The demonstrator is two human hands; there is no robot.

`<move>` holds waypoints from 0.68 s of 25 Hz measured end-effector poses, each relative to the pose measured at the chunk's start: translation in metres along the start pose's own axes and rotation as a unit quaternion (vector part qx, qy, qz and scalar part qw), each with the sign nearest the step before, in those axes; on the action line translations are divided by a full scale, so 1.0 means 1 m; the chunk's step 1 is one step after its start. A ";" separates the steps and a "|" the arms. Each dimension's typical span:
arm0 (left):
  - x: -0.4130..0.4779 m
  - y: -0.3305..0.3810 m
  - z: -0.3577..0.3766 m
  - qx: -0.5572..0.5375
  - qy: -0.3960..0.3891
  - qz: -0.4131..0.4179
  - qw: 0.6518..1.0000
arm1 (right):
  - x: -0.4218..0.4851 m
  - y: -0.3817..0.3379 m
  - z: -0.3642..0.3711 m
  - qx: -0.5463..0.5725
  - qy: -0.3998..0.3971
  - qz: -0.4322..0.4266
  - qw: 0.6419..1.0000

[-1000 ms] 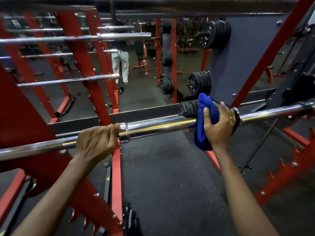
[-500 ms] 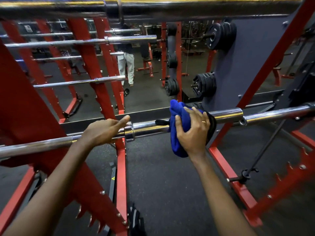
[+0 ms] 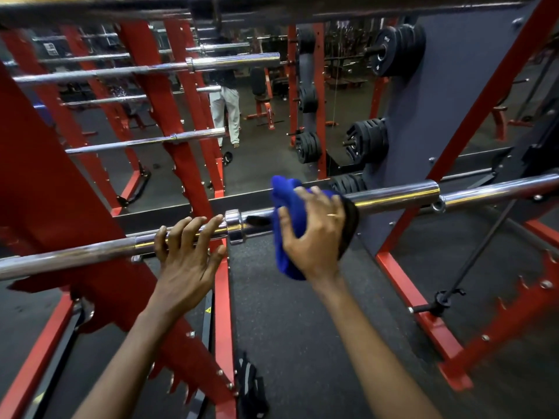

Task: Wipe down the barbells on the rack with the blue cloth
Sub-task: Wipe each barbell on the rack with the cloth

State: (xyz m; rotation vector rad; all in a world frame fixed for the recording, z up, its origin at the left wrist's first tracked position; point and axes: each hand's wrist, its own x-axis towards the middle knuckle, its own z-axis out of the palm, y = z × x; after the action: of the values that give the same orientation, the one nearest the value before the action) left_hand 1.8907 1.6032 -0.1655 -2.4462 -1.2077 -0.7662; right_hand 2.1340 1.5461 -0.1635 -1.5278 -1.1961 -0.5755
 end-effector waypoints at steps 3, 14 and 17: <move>0.000 0.002 0.000 -0.001 0.022 -0.012 1.000 | 0.004 0.014 -0.006 0.006 -0.019 -0.080 0.997; 0.015 0.026 -0.001 -0.084 -0.019 -0.049 0.995 | -0.005 0.016 -0.008 0.038 -0.001 -0.036 0.999; 0.020 0.032 0.003 -0.080 -0.009 -0.021 0.997 | 0.007 0.056 -0.022 0.018 -0.013 -0.114 0.993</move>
State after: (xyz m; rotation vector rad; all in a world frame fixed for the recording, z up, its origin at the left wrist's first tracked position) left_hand 1.9273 1.5984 -0.1574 -2.5673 -1.2526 -0.8866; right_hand 2.1916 1.5324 -0.1753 -1.3813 -1.4048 -0.6823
